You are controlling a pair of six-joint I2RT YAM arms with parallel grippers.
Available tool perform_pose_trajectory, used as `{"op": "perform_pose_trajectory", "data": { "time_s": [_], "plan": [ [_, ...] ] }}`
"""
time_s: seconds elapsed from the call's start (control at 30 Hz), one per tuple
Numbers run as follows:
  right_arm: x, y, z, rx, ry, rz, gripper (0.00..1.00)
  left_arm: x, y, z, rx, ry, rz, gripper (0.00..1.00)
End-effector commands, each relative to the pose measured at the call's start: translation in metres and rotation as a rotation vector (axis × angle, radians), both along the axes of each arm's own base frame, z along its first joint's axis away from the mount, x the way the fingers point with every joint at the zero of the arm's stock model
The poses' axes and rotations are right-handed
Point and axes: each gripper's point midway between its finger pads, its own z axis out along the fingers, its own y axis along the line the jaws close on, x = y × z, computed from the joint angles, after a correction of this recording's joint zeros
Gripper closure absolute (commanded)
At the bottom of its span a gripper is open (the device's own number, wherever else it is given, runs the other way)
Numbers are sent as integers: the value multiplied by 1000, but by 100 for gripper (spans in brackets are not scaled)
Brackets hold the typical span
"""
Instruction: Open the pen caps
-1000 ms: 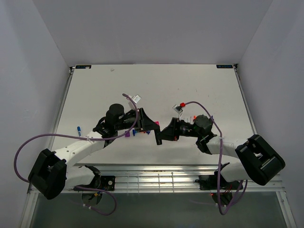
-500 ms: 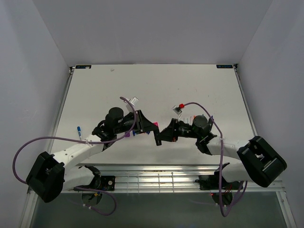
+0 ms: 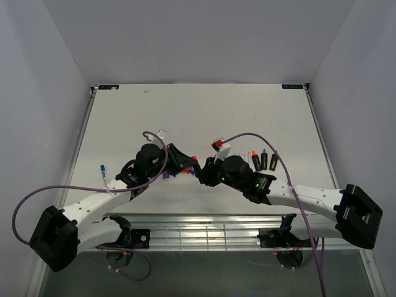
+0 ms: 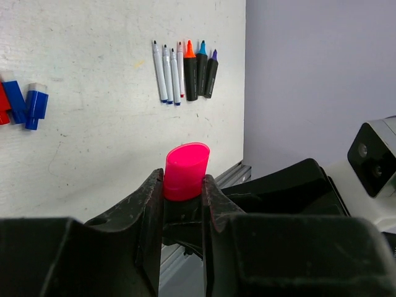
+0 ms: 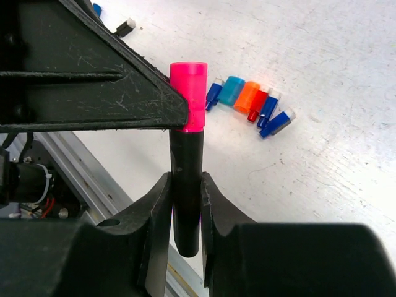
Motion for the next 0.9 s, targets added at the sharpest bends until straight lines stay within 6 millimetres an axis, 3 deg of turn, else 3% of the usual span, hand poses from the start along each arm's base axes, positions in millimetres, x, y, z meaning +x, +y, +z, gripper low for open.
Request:
{"op": "perform_pose_trajectory", "data": {
  "time_s": [0.0,0.2,0.23,0.27,0.37,0.43,0.5,0.53,0.6,0.87],
  "plan": [
    [19,-59,-59,-357,-31,-137,92,20,5,35,-65,-36,106,100],
    [1,-24,-51,-232,6,30,92,16,11,27,-68,-48,116,100],
    [-14,-11,-48,-184,36,134,92,13,8,29,-89,-64,92,100],
    [-19,-4,-43,-149,40,176,92,12,2,46,-148,-137,60,100],
    [-38,13,-25,2,96,285,92,0,-11,50,-165,-192,-69,99],
    [-46,17,-13,87,138,334,92,-7,-20,50,-157,-202,-145,84],
    [-49,17,-3,138,162,352,92,-12,-22,57,-185,-243,-182,77],
    [-50,16,0,170,168,373,92,-15,-21,57,-189,-256,-191,68],
    [-52,13,6,220,181,391,92,-19,-21,63,-205,-293,-204,61],
    [-72,5,19,394,281,499,92,-33,-18,69,-251,-363,-252,54]
  ]
}}
